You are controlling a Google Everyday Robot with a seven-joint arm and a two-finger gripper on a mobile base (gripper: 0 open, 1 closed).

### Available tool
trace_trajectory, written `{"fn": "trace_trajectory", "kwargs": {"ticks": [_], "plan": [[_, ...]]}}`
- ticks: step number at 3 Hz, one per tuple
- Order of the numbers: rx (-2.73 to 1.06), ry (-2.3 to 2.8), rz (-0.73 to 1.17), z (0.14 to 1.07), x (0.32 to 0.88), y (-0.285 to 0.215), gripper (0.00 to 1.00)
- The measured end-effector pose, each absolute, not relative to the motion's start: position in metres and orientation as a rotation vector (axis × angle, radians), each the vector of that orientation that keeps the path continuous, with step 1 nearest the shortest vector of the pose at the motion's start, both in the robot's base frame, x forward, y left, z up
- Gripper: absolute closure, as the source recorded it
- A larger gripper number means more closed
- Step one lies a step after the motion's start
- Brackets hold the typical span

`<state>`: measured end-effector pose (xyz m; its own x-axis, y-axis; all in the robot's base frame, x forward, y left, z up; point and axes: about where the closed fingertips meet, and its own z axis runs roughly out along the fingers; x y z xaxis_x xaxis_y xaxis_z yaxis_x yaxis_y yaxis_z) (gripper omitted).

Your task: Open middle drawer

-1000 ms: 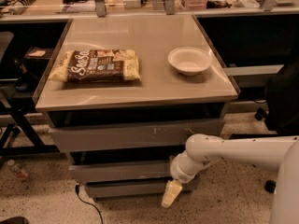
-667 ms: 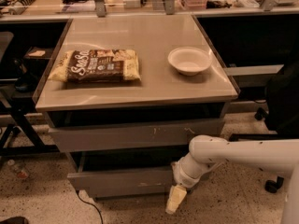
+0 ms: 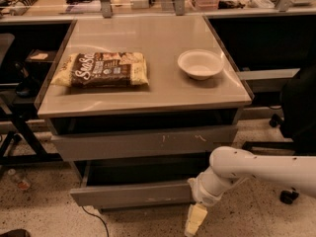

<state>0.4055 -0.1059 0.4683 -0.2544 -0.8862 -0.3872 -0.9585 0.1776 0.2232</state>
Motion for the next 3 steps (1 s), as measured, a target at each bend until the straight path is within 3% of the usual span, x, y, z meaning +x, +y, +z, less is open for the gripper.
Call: {"fn": "trace_trajectory", "kwargs": {"ticks": [3], "plan": [[-1.814,2.236,0.637,0.445,0.453,-0.079,0.0]]}}
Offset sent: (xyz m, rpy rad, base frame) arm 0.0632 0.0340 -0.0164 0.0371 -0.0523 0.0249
